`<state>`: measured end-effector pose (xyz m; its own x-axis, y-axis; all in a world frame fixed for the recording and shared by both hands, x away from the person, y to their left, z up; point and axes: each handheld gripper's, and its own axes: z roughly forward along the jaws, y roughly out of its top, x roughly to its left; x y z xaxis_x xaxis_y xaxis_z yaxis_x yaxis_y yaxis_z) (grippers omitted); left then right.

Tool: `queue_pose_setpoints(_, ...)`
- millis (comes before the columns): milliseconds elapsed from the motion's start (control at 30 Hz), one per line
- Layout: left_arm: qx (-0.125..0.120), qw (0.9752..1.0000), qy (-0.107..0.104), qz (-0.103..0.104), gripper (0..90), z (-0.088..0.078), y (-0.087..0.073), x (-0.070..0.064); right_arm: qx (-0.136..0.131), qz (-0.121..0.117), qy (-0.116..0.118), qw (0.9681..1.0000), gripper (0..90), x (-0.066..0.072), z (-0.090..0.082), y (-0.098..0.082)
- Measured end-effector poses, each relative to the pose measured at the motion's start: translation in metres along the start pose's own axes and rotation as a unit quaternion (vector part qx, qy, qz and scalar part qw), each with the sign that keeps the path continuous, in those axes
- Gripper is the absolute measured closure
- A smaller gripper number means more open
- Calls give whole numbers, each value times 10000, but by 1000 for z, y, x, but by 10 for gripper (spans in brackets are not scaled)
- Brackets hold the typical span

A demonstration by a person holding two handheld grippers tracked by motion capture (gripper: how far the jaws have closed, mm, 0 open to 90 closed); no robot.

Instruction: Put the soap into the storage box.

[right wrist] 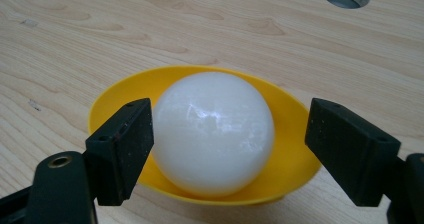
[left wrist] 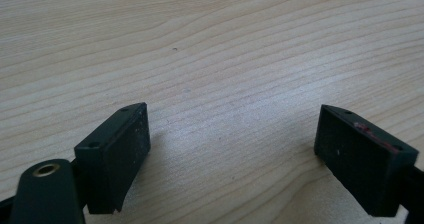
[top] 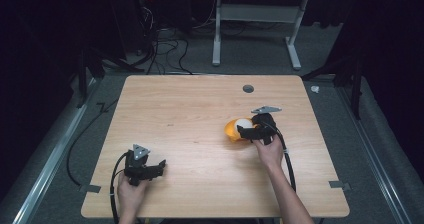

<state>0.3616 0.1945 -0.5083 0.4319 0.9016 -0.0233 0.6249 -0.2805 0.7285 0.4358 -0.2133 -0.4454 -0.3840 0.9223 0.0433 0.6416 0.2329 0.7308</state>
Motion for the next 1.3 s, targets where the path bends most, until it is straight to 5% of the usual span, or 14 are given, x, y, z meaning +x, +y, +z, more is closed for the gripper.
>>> queue_pose_setpoints(1300,1,10000,1,2,151,0,0,0,-244,148,-197,9994,231,-21,-32,-12)
